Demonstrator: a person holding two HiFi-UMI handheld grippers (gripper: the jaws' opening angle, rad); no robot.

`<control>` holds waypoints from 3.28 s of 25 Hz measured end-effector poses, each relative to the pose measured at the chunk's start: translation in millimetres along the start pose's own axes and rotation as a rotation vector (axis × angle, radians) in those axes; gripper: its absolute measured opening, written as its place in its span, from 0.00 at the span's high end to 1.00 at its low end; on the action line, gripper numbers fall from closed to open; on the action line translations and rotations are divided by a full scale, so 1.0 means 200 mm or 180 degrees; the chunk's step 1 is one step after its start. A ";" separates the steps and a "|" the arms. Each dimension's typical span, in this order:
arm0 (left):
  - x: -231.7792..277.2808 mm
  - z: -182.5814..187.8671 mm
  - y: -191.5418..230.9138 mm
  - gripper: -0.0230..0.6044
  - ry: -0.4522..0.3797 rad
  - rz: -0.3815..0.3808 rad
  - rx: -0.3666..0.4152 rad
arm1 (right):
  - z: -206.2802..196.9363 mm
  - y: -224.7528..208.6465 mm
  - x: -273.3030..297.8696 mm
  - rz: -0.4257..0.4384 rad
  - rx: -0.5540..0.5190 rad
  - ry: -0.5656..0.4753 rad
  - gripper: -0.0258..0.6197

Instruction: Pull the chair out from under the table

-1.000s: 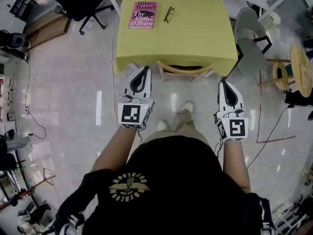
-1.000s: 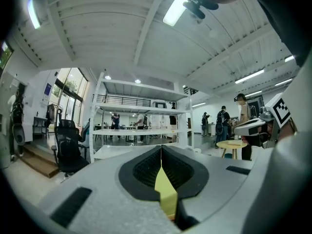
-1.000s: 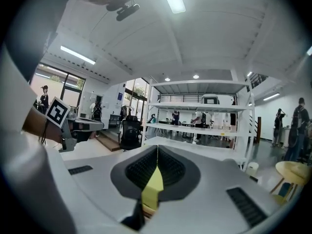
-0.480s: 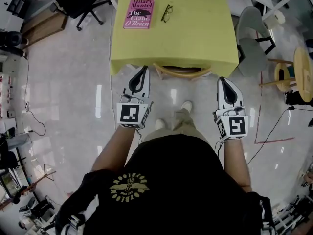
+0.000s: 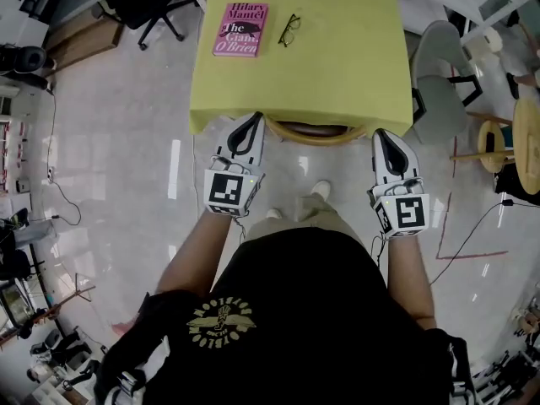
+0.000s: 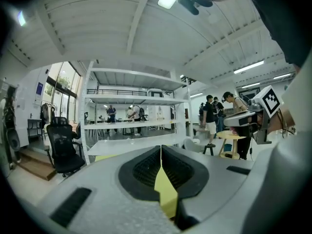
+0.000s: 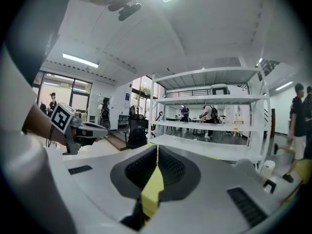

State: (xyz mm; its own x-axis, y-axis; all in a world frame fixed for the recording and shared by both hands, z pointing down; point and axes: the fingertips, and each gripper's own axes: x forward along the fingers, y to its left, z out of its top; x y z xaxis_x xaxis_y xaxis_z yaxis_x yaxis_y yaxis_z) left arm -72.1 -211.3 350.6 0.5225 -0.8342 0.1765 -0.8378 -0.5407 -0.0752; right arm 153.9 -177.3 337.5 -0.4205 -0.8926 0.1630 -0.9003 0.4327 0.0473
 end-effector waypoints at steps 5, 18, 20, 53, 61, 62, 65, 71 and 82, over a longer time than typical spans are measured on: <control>0.12 -0.01 0.00 0.94 0.0102 -0.0033 -0.0144 | -0.02 -0.09 0.09 0.0299 0.0076 0.0065 0.94; 0.26 -0.03 -0.06 0.82 0.0271 -0.0065 -0.0026 | -0.17 -0.23 0.22 0.0929 -0.0042 0.0283 0.77; 0.26 -0.06 -0.07 0.80 0.0351 -0.0126 -0.0001 | -0.19 -0.23 0.23 0.0945 -0.0030 0.0299 0.76; 0.41 -1.05 -0.28 0.61 0.1637 -0.2105 0.0672 | -1.00 0.13 0.46 0.1413 -0.0382 0.1650 0.64; 0.43 -1.37 -0.33 0.59 0.2129 -0.2470 0.0788 | -1.34 0.20 0.49 0.1776 -0.0388 0.2133 0.63; 0.44 -1.40 -0.34 0.59 0.2166 -0.2503 0.0798 | -1.39 0.20 0.49 0.1810 -0.0412 0.2207 0.63; 0.46 -1.46 -0.36 0.59 0.2257 -0.2585 0.0846 | -1.51 0.19 0.49 0.1875 -0.0448 0.2389 0.63; 0.53 -1.61 -0.32 0.59 0.2458 -0.2516 0.0903 | -1.70 0.16 0.51 0.1900 -0.0471 0.2665 0.63; 0.56 -1.81 -0.35 0.59 0.2759 -0.2701 0.1060 | -1.99 0.16 0.50 0.2149 -0.0878 0.3085 0.61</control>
State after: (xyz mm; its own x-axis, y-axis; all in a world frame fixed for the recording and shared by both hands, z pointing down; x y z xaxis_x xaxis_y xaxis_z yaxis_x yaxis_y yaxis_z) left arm -12.1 -228.5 730.1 0.4948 0.0662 0.8665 -0.1430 -0.9773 0.1563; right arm 128.1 -203.3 748.2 -0.4308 -0.0628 0.9002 -0.4286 0.8921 -0.1429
